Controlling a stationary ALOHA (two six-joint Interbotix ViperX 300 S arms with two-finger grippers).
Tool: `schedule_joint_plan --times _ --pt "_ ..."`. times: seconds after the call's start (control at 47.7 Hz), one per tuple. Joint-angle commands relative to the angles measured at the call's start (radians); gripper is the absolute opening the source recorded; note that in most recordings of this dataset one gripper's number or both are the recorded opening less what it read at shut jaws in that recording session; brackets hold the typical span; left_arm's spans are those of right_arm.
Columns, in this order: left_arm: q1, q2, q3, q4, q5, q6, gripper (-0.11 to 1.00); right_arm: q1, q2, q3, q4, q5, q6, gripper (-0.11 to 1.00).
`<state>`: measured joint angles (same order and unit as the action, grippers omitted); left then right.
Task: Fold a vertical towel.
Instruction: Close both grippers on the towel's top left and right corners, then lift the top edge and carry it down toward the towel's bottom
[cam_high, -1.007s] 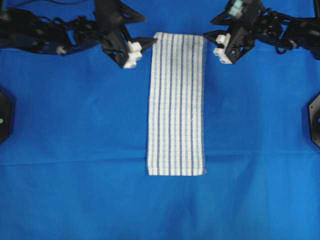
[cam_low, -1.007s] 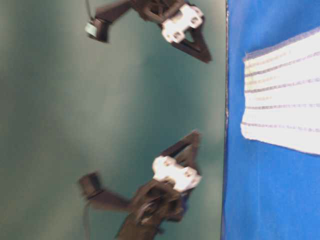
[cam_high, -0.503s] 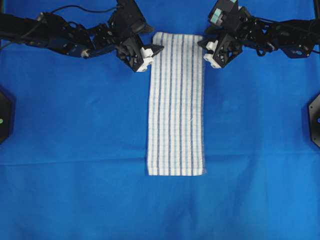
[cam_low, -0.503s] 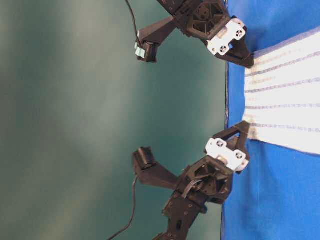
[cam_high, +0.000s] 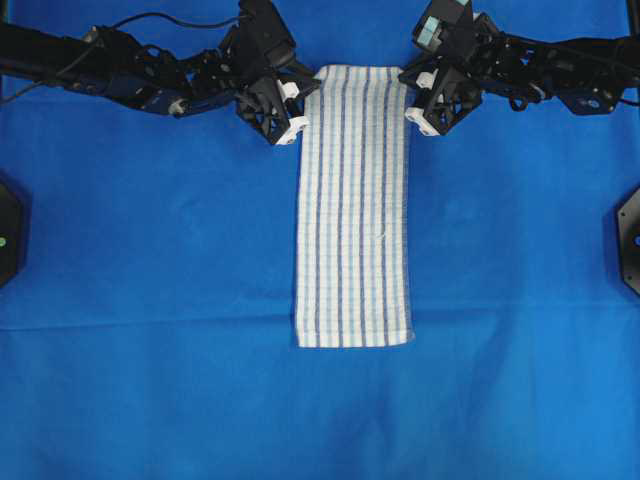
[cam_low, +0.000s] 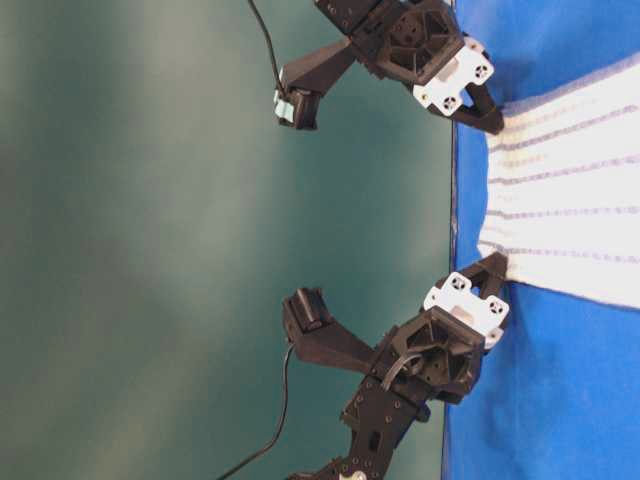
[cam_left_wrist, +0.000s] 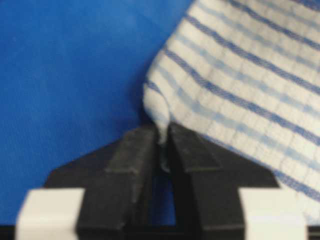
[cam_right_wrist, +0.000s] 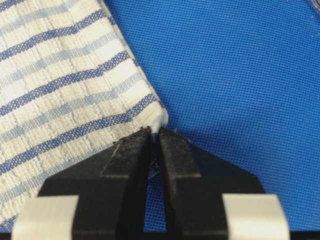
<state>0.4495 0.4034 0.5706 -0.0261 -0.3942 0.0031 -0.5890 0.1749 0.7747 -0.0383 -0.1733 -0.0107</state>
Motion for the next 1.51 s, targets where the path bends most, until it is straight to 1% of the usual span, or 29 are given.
schedule_joint_plan --times 0.0,0.252,0.357,0.755,0.881,1.112,1.258,1.426,1.489 --pt "0.0 -0.012 -0.015 -0.003 0.0 0.002 0.05 0.002 -0.011 -0.012 -0.003 0.0 -0.003 0.08" --pt "-0.003 -0.02 -0.015 -0.003 0.0 0.005 0.05 0.0 -0.012 -0.017 -0.003 -0.006 -0.003 0.08" --pt "0.005 -0.043 -0.018 -0.003 0.003 0.008 0.05 -0.002 -0.023 -0.02 -0.003 -0.003 -0.005 0.08" --pt "0.054 -0.104 -0.054 -0.003 0.035 0.009 0.05 -0.057 -0.087 -0.051 -0.008 -0.003 -0.011 0.08" --pt "0.058 -0.112 -0.06 -0.003 0.035 0.009 0.05 -0.063 -0.095 -0.066 -0.011 0.0 -0.025 0.08" --pt "0.057 -0.121 -0.057 -0.003 0.049 0.009 0.05 -0.063 -0.106 -0.067 -0.011 0.002 -0.026 0.08" --pt "0.049 -0.166 -0.04 -0.003 0.072 0.009 0.05 -0.063 -0.152 -0.051 -0.011 0.012 -0.026 0.08" --pt "0.034 -0.259 -0.003 -0.003 0.084 0.015 0.05 -0.054 -0.245 -0.023 -0.011 0.026 -0.026 0.08" --pt "0.025 -0.291 0.012 -0.003 0.086 0.029 0.05 -0.046 -0.29 -0.005 -0.011 0.028 -0.026 0.08"
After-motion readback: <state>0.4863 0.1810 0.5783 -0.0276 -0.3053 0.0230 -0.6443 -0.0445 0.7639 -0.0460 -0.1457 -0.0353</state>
